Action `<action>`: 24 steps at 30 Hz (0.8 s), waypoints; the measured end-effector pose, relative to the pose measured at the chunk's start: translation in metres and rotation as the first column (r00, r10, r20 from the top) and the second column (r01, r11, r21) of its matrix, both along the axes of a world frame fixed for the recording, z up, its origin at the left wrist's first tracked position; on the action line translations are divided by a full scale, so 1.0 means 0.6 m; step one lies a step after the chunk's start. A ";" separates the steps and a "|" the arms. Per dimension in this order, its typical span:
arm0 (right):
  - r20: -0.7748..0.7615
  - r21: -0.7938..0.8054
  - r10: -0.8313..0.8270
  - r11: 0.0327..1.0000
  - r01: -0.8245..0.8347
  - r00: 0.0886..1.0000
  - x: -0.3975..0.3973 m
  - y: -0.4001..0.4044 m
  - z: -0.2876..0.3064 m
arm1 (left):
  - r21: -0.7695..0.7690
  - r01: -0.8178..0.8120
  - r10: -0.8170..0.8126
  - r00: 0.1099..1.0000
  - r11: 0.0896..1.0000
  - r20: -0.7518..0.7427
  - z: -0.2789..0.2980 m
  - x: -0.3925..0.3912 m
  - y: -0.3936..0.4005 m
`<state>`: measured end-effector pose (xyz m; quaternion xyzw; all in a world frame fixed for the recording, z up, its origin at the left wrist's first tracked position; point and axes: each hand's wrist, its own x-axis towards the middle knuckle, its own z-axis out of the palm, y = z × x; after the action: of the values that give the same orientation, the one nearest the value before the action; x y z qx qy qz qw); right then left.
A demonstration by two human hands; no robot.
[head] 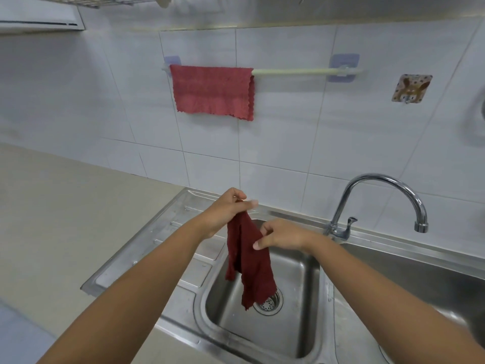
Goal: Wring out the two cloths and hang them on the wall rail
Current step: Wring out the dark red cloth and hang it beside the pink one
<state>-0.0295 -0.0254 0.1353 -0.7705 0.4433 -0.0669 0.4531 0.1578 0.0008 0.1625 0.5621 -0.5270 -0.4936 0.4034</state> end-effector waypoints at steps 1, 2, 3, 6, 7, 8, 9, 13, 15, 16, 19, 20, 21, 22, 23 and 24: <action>0.012 -0.017 -0.017 1.000 0.017 1.000 0.000 -0.001 -0.003 | -0.018 0.023 -0.021 0.996 1.000 0.092 -0.004 0.010 0.001; 0.020 -0.039 -0.038 0.998 0.039 0.999 -0.002 -0.003 -0.005 | -0.023 0.045 -0.041 0.988 0.999 0.152 -0.007 0.019 0.002; 0.026 -0.066 -0.065 0.996 0.066 0.998 -0.004 -0.005 -0.006 | -0.021 0.067 -0.062 0.980 0.998 0.190 -0.010 0.027 0.004; 0.075 -0.110 -0.117 0.986 0.124 0.990 -0.015 -0.015 -0.010 | -0.031 0.114 -0.098 0.941 0.993 0.323 -0.014 0.049 0.010; 0.076 -0.127 -0.115 0.984 0.124 0.990 -0.019 -0.019 -0.010 | -0.045 0.134 -0.107 0.915 0.990 0.389 -0.014 0.056 0.012; 0.051 -0.159 -0.105 0.981 0.112 0.993 -0.022 -0.022 -0.010 | -0.061 0.156 -0.110 0.879 0.986 0.465 -0.015 0.063 0.013; -0.002 -0.208 -0.092 0.974 0.090 0.996 -0.026 -0.025 -0.009 | -0.077 0.171 -0.103 0.834 0.982 0.541 -0.017 0.068 0.015; -0.286 -0.411 -0.026 0.907 -0.098 0.958 -0.027 -0.034 -0.004 | -0.188 0.175 0.016 0.689 0.967 0.724 -0.023 0.069 0.018; -0.390 -0.454 -0.012 0.872 -0.181 0.921 -0.022 -0.031 0.000 | -0.262 0.148 0.122 0.604 0.954 0.788 -0.024 0.063 0.017; -0.441 -0.470 -0.020 0.857 -0.211 0.897 -0.020 -0.029 0.002 | -0.297 0.130 0.172 0.575 0.946 0.800 -0.024 0.060 0.016; -0.569 -0.520 -0.090 0.810 -0.272 0.818 -0.010 -0.023 0.011 | -0.363 0.111 0.257 0.521 0.925 0.814 -0.026 0.062 0.016; -0.599 -0.534 -0.108 0.792 -0.296 0.794 -0.006 -0.022 0.015 | -0.377 0.116 0.274 0.499 0.919 0.822 -0.027 0.064 0.016; -0.624 -0.537 -0.114 0.782 -0.317 0.773 -0.002 -0.021 0.020 | -0.389 0.118 0.291 0.478 0.913 0.829 -0.026 0.065 0.016; -0.645 -0.526 -0.113 0.783 -0.332 0.756 0.003 -0.021 0.025 | -0.402 0.113 0.310 0.464 0.908 0.830 -0.024 0.068 0.015; -0.666 -0.505 -0.104 0.792 -0.343 0.739 0.006 -0.020 0.033 | -0.416 0.100 0.329 0.458 0.904 0.826 -0.021 0.072 0.013; -0.686 -0.479 -0.091 0.803 -0.355 0.722 0.009 -0.020 0.041 | -0.429 0.079 0.350 0.453 0.900 0.820 -0.016 0.076 0.010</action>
<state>-0.0240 -0.0376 0.1601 -0.8713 0.4754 0.1218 0.0052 0.2035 0.0066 0.1528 0.6787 -0.7006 0.0250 0.2187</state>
